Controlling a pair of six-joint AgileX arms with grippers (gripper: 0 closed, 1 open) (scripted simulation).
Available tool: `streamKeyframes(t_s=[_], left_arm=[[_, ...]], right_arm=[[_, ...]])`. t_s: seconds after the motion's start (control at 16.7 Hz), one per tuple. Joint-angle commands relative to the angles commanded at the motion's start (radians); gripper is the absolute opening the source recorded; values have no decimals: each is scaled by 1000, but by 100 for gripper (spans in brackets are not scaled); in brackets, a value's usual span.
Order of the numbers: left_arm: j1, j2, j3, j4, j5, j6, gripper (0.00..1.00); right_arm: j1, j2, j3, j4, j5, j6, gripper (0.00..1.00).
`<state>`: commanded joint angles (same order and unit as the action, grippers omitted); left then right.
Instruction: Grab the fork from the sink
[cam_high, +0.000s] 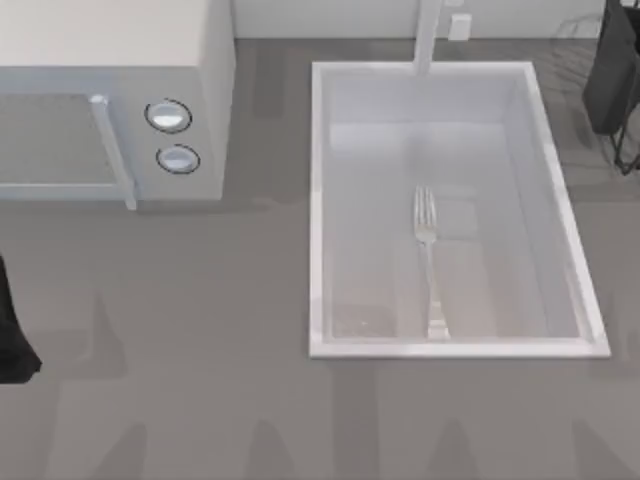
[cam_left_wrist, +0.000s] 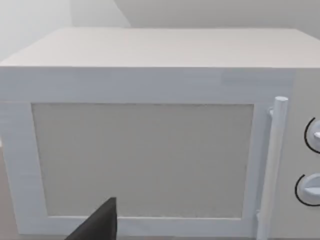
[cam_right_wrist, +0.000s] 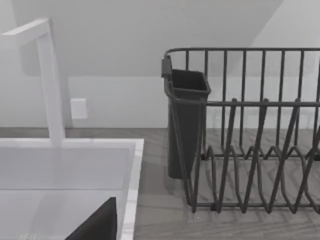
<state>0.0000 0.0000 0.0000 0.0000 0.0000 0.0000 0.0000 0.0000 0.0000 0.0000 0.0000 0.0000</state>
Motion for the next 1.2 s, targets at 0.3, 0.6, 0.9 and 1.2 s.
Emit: streamKeyframes(t_s=[0.3,0.6,0.9,1.2], left_arm=[[0,0,0,0,0,0,100],[0,0,0,0,0,0,100],[0,0,0,0,0,0,100],[0,0,0,0,0,0,100]], right_arm=[[0,0,0,0,0,0,100],[0,0,0,0,0,0,100],[10,58,51,-42,-1,21,100],[59,329,301,-229,-5,115,100]])
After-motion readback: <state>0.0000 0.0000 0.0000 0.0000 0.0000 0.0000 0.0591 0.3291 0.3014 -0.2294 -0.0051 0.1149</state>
